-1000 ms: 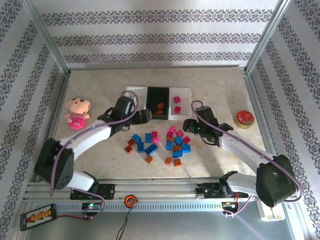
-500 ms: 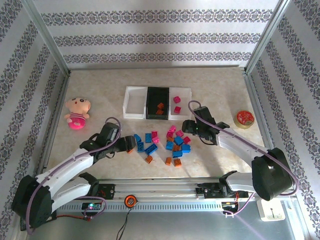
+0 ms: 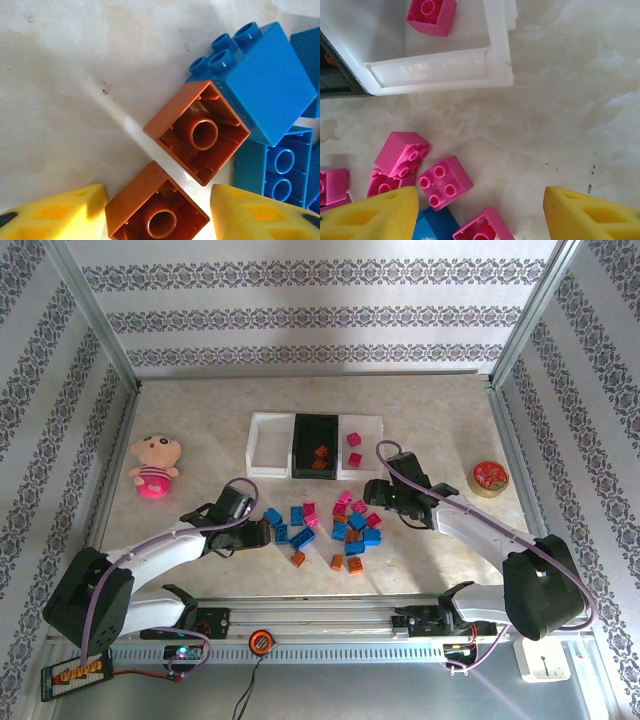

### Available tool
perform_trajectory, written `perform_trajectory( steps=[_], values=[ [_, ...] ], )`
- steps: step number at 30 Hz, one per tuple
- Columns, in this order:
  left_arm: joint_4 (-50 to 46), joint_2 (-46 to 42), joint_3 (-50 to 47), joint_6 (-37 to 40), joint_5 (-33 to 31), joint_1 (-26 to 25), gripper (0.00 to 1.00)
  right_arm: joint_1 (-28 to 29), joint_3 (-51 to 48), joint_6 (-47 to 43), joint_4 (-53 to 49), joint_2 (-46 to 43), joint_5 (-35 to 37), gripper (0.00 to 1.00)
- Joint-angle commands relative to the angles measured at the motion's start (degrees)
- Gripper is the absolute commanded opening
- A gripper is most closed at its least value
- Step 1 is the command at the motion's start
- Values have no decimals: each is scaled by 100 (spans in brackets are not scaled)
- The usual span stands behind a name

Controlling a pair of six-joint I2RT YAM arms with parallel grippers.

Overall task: Sort the legos into containers by color
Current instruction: Pick up the lego from the middle-left of the table, then place the lego in the container.

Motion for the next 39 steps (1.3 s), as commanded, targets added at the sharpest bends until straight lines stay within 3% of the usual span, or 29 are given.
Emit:
perform_trajectory(
  steps=[1,8,13,17,27,39],
  values=[
    [230,164,57,197,-129,-85,51,28,150,-18,-86,-15,47,67],
    [-24,-176,-28,60,6,-113,35,29,144,-29,-81,-36,47,67],
    [-708,-1032,303,-31,-52,-230,33,24,99,-11,-54,-59,49,67],
    [-823,-1037,971,63,-28,-249,33,19,32,16,7,-94,45,67],
    [325,1711,3666,606,102,-319,32,2,-180,58,-69,-282,88,67],
    [-436,4397,6518,1281,-702,-260,34,-62,-421,124,-141,-625,140,67]
  ],
)
